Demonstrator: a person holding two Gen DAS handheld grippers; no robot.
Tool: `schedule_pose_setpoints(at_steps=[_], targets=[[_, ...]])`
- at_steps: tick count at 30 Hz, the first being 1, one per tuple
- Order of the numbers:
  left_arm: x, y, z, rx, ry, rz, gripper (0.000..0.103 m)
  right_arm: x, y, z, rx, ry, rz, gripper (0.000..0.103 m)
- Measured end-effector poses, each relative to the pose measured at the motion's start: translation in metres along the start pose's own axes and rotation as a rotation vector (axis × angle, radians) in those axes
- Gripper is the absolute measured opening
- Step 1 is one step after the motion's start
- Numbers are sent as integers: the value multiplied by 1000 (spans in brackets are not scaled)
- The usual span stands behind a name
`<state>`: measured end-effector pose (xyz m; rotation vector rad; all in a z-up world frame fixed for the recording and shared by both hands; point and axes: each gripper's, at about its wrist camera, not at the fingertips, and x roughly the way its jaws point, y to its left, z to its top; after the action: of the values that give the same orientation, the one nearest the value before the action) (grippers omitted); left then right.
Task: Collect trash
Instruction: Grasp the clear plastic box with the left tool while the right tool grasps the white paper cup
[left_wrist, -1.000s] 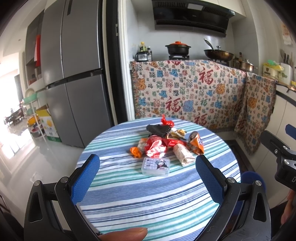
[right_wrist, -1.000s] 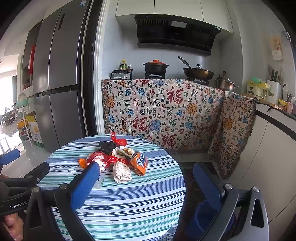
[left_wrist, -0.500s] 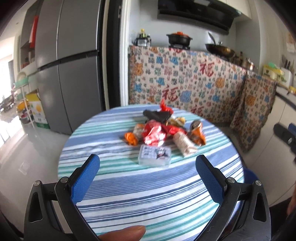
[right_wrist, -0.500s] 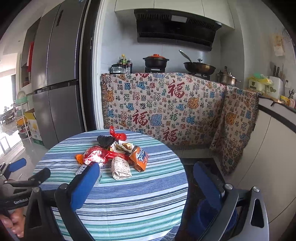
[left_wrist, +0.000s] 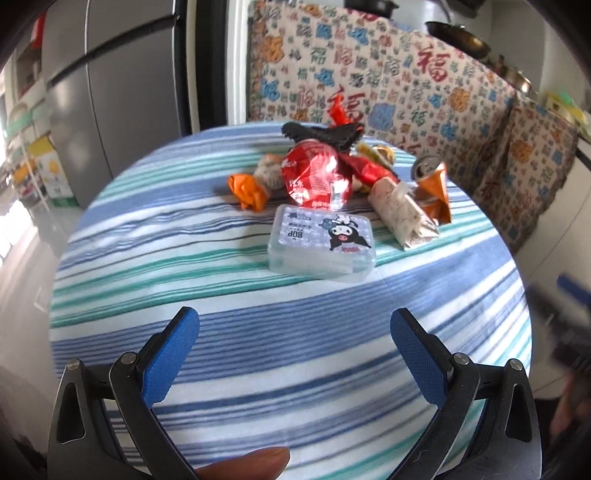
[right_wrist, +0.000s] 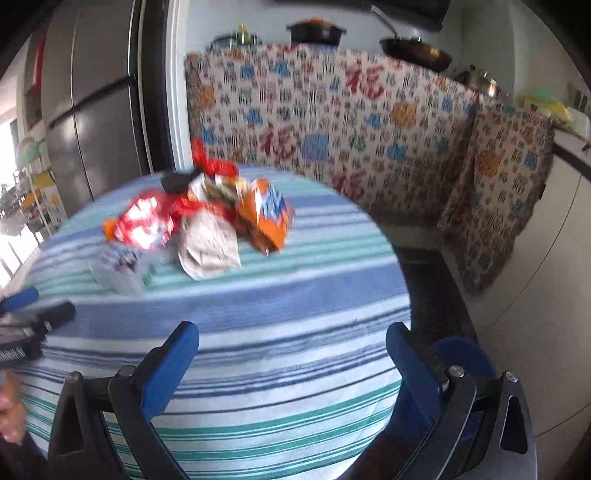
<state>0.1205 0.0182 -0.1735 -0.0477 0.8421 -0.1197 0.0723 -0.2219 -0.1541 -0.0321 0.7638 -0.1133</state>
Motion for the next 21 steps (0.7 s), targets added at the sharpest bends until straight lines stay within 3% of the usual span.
schedule_pose_setpoints(at_steps=[6,9,15,21], targets=[[36,3,4,-68,55,80,103,53,14,-10,4,130,69,103],[41,4,6,-99,57,80,103,70,20,-8,-14,172,62,103],[51,-6,37,-142,65,101,103,81,20,-5,-4,175,77,103],[81,-22,83,-177,104,295,103,81,20,-6,-1,169,74,103]])
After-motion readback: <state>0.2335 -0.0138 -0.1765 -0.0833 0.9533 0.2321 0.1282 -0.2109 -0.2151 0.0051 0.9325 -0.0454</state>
